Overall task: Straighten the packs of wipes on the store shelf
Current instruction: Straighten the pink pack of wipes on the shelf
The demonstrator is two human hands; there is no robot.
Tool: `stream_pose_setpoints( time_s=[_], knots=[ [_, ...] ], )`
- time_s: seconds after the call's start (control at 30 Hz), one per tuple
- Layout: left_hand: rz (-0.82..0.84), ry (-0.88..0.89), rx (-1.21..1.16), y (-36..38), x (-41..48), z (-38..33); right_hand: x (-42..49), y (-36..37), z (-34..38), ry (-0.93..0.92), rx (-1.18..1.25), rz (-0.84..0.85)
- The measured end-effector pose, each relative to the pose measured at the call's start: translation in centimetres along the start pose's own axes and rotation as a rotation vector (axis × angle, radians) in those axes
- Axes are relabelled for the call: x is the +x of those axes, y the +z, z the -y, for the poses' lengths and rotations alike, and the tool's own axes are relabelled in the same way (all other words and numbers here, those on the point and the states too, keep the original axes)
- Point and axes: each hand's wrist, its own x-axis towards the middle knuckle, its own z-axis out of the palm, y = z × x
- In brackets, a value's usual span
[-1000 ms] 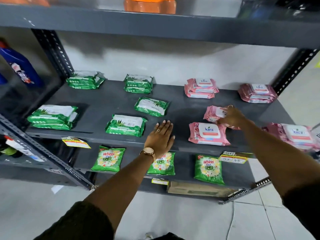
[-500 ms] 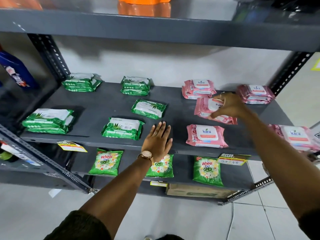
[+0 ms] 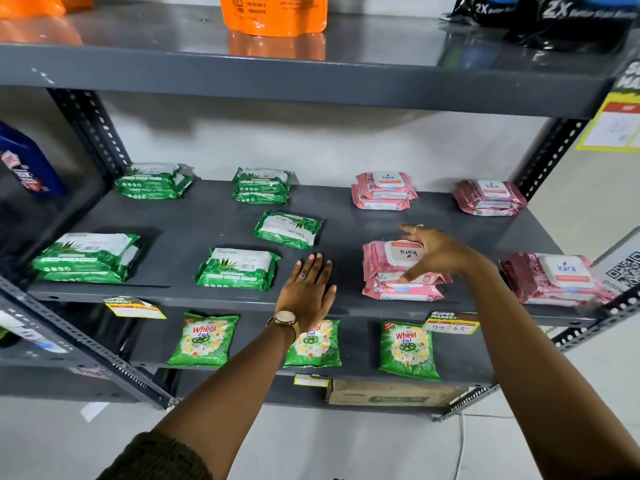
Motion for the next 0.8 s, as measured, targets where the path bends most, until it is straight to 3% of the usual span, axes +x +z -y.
stream_pose_setpoints(
  time_s=[0.17, 0.33, 0.43, 0.5, 0.6, 0.73, 0.8],
  knots=[
    [0.008, 0.003, 0.005, 0.0, -0.1, -0.1, -0.3, -0.1, 1.0, 0.007, -0.134, -0.111],
    [0.013, -0.002, 0.017, -0.1, -0.1, -0.1, -1.0, 1.6, 3.3, 0.261, -0.434, -0.364],
    [0.018, -0.002, 0.026, -0.1, -0.1, 0.0, -1.3, 1.2, 3.6, 0.284, -0.403, -0.412],
    [0.02, -0.002, 0.03, -0.1, -0.1, 0.0, -1.4, 0.1, 3.1, 0.071, -0.448, -0.385],
    [0.024, -0.001, 0.026, -0.1, -0.1, -0.1, -1.2, -1.5, 2.2, -0.347, -0.62, -0.164],
    [0.001, -0.004, 0.003, -0.2, -0.2, -0.1, -0.5, -0.8, 1.7, -0.45, -0.888, 0.031],
    [-0.003, -0.005, 0.001, -0.2, -0.3, -0.2, -0.1, -0.7, 1.1, -0.443, -0.912, 0.038]
  ],
)
